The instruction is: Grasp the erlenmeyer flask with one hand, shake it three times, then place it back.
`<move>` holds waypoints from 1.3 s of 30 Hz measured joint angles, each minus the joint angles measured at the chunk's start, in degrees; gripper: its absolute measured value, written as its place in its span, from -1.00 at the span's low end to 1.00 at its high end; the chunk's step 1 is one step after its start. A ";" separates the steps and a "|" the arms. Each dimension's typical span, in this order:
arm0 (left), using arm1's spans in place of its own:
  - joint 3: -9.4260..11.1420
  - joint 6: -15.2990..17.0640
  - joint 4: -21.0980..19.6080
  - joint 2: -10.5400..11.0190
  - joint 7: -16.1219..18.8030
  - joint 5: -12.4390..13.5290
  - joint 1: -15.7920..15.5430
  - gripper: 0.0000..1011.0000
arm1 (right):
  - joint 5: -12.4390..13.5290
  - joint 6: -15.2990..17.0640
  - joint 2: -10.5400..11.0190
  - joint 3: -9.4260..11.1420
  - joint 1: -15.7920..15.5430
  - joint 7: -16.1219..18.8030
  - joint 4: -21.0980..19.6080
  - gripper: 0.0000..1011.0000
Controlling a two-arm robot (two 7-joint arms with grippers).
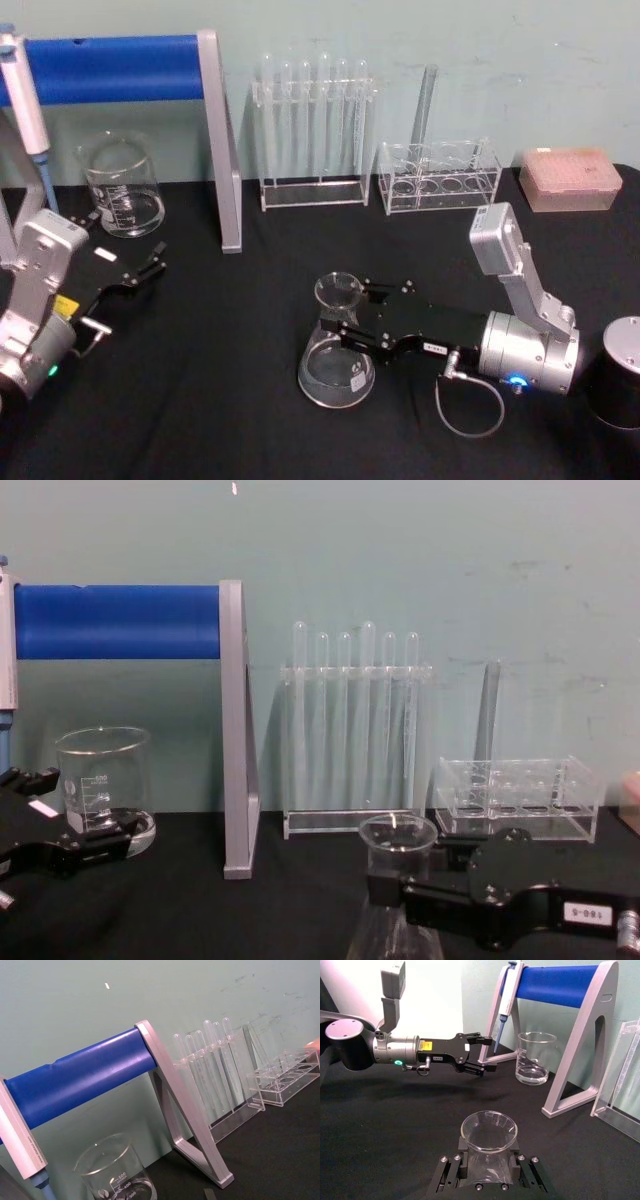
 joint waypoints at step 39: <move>0.00 0.00 0.00 0.00 0.00 0.00 0.00 0.98 | -0.11 1.13 0.35 -0.31 0.19 -0.64 0.00 -0.11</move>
